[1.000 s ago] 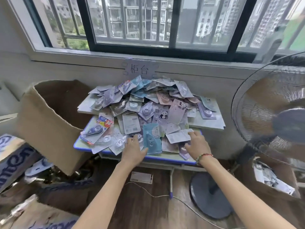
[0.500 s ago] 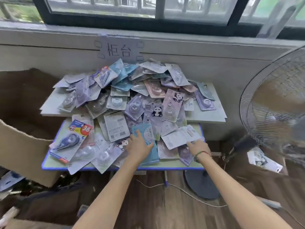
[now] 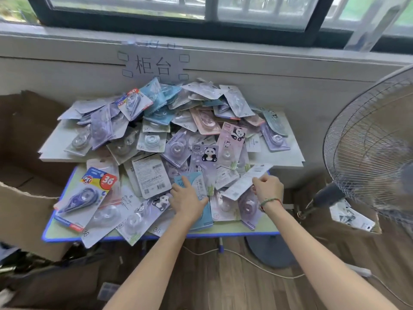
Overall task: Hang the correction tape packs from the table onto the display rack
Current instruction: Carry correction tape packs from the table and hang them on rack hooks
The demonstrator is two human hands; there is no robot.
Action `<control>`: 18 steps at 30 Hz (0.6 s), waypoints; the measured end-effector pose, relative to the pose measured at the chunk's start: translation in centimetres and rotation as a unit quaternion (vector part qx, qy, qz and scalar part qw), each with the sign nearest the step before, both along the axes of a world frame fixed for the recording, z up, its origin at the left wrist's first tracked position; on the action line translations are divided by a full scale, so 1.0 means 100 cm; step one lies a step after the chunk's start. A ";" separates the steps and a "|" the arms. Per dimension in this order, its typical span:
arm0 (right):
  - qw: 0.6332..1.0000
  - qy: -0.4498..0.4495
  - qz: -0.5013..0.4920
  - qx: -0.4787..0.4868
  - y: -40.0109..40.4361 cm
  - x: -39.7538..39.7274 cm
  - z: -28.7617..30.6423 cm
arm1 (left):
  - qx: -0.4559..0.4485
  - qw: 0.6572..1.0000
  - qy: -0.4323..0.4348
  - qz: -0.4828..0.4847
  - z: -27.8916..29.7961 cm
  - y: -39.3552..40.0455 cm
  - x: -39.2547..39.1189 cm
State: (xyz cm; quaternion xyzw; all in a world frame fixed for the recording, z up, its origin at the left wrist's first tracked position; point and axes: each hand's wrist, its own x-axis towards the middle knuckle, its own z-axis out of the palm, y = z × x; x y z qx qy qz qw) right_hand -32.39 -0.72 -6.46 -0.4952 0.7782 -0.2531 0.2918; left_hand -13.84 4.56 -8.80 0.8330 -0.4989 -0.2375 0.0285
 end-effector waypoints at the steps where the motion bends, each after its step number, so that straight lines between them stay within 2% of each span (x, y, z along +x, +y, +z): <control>1: 1.000 0.020 0.014 -0.015 -0.001 0.002 0.006 | 0.000 1.000 -0.001 0.000 0.000 0.000 -0.001; 6: 0.978 0.129 0.142 -0.085 -0.007 0.022 0.017 | -0.009 1.000 0.017 0.014 0.001 -0.001 -0.002; 8: 0.963 0.136 0.207 -0.109 -0.009 0.035 0.009 | -0.014 0.999 0.022 0.019 0.001 0.000 -0.001; 10: 0.956 0.131 0.246 -0.092 -0.011 0.047 -0.003 | -0.016 0.999 0.029 0.024 0.000 -0.001 0.000; 12: 0.963 0.104 0.244 -0.039 -0.013 0.056 -0.014 | -0.020 0.999 0.037 0.029 0.000 -0.002 0.000; 15: 0.980 0.055 0.189 0.014 -0.016 0.065 -0.025 | -0.023 0.998 0.043 0.033 -0.001 -0.003 0.001; 18: 0.986 0.083 0.145 0.027 -0.020 0.072 -0.027 | -0.027 0.998 0.040 0.035 -0.005 -0.004 0.002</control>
